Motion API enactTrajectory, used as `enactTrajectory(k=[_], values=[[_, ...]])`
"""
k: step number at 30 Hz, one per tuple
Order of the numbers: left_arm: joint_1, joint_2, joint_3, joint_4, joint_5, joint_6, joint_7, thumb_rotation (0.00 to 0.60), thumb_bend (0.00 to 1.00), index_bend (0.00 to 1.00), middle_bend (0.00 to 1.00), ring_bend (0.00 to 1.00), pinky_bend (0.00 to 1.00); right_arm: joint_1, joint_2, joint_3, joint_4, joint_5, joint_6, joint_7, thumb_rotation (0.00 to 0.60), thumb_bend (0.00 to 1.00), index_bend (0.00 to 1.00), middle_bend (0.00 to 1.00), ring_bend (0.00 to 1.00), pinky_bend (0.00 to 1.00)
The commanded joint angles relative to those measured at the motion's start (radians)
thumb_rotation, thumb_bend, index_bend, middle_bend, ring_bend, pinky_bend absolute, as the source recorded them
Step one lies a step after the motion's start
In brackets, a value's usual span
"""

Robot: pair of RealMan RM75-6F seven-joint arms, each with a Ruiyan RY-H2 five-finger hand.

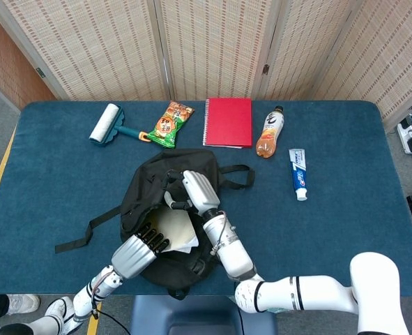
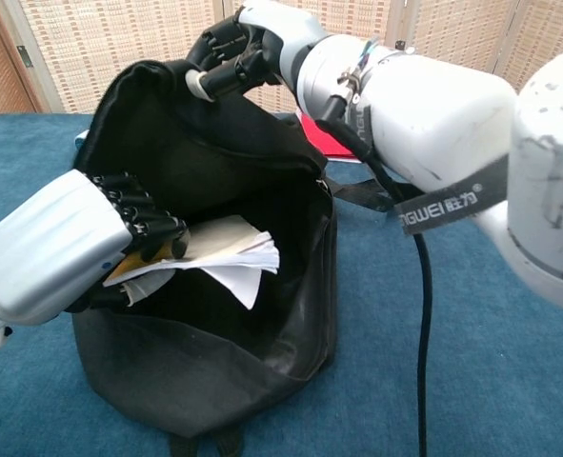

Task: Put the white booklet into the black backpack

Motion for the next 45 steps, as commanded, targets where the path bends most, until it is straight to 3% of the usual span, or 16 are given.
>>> enactTrajectory(k=[1,22,27,36,45], values=[[-0.005,-0.01,-0.003,0.025,-0.012,-0.017,0.0,0.6,0.46,0.68,0.7,0.64,0.49,0.0,0.004,-0.005,-0.013,0.007,0.001,-0.005,0.6,0.67,0.73,0.38,0.36,0.22],[-0.055,-0.05,-0.048,0.063,-0.119,-0.165,0.044,0.6,0.43,0.66,0.68,0.63,0.49,0.011,-0.015,-0.032,-0.017,0.006,0.016,-0.017,0.6,0.67,0.73,0.38,0.36,0.22],[-0.052,-0.052,-0.053,0.041,-0.142,-0.189,0.063,0.6,0.36,0.61,0.65,0.61,0.49,0.014,-0.025,-0.037,0.002,-0.001,0.022,-0.024,0.6,0.67,0.73,0.38,0.35,0.22],[-0.025,0.046,-0.052,-0.22,-0.193,-0.266,0.086,0.6,0.06,0.4,0.49,0.5,0.48,0.02,-0.047,-0.037,0.049,0.0,0.024,-0.028,0.6,0.68,0.73,0.38,0.35,0.22],[0.027,0.16,-0.017,-0.487,-0.19,-0.26,0.138,0.6,0.0,0.32,0.41,0.42,0.42,0.025,-0.058,-0.027,0.079,0.01,0.023,-0.036,0.6,0.68,0.73,0.38,0.35,0.22]])
